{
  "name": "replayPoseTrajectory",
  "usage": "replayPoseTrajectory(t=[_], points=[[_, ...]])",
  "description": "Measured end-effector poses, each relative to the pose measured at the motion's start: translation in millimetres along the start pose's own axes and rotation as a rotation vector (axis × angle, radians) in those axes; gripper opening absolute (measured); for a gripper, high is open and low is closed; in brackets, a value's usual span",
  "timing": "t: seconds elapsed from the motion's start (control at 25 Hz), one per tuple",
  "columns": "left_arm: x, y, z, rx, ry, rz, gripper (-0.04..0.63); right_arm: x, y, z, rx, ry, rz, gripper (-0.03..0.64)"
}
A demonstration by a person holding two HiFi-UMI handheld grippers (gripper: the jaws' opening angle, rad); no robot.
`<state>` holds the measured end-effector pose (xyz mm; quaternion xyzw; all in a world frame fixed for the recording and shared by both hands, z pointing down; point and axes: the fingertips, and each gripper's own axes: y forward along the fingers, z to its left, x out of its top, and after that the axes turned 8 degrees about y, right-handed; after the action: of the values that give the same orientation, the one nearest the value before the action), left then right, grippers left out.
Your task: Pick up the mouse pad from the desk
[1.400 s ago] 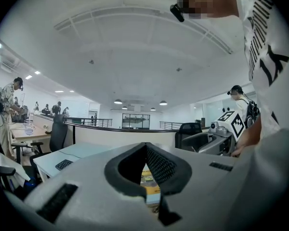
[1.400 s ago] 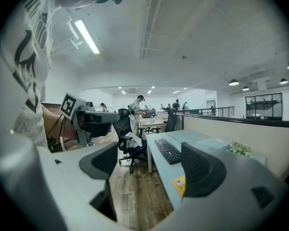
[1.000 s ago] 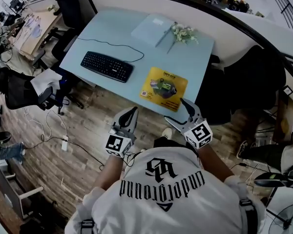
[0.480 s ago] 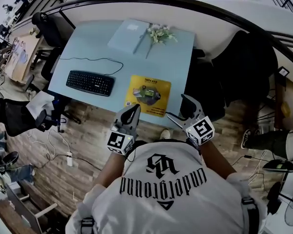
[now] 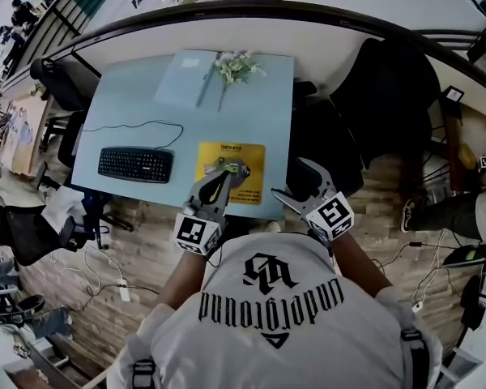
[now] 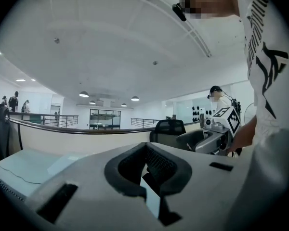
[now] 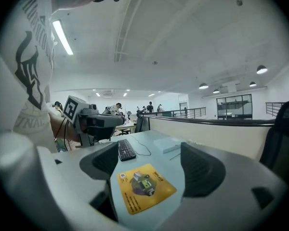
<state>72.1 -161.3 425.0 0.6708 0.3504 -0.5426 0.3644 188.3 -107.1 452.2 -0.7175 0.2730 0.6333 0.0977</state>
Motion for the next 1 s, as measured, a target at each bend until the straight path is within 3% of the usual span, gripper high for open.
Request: replayPoseTrajectory(t=[0.44,1.0], points=[[-15.5,42.4,30.1,-0.118,0.001,0.026,0.008,3.1,30.2,-24.1,-0.078,0.048,0.005,0.390],[-76.2,56.8,108.1,-0.201,-0.041,0.131,0.008,-22.6,115.1,-52.4,-0.173,0.130,0.074,0.393]])
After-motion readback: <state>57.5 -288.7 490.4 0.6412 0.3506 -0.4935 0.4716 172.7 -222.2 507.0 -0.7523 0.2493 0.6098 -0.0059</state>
